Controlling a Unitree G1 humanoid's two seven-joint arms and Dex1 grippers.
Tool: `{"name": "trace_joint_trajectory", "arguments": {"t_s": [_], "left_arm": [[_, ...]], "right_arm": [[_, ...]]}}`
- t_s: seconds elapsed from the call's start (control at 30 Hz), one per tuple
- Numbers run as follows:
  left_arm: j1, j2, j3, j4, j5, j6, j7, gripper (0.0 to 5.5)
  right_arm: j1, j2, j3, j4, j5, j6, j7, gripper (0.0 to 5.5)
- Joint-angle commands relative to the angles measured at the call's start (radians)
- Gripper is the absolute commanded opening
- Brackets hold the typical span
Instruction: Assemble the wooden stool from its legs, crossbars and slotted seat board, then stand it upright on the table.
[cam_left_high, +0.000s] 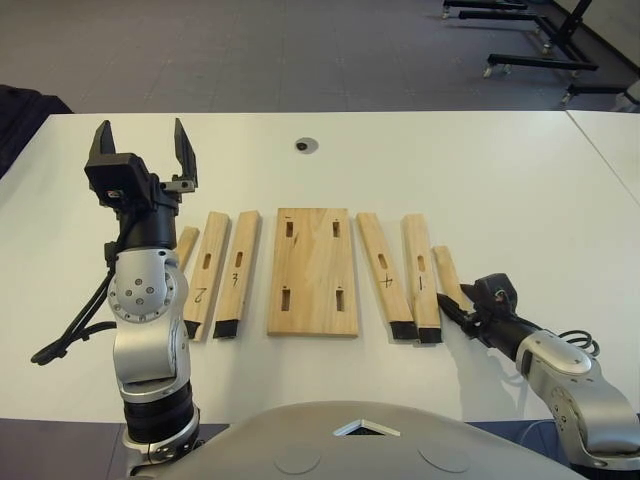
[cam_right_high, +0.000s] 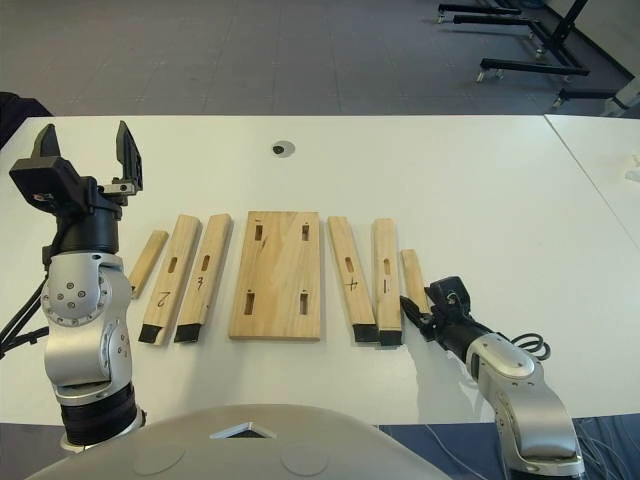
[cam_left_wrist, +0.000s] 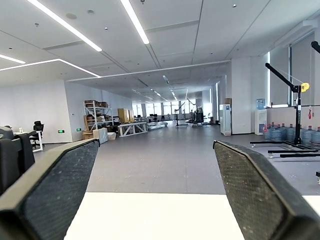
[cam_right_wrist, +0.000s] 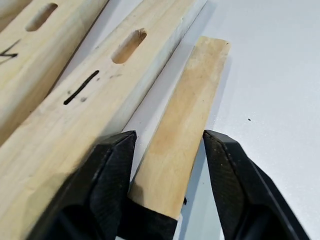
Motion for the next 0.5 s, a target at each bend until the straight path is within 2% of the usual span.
{"name": "trace_joint_trajectory", "arguments": {"t_s": [0.03, 0.13, 0.33, 0.4, 0.5], "left_arm": [[-0.020, -0.003, 0.007, 0.010, 0.011, 0.018, 0.012, 4.17], [-0.027, -0.008, 0.022, 0.015, 0.007, 0.027, 0.022, 4.17], [-0.052, 0.001, 0.026, 0.036, 0.004, 0.026, 0.018, 4.17], [-0.068, 0.007, 0.029, 0.048, 0.001, 0.026, 0.012, 4.17], [-0.102, 0.012, 0.043, 0.078, -0.033, 0.030, -0.005, 4.17]], "right_arm": [[0.016, -0.030, 0.063, 0.086, -0.066, 0.107, -0.034, 1.77], [-0.004, -0.031, 0.079, 0.094, -0.069, 0.132, -0.048, 1.31], [-0.087, 0.052, 0.048, 0.138, -0.062, 0.160, -0.135, 1.29], [-0.084, 0.102, 0.025, 0.147, -0.080, 0.053, -0.182, 1.29], [-0.107, 0.152, 0.001, 0.190, -0.110, -0.216, -0.198, 1.29]]}}
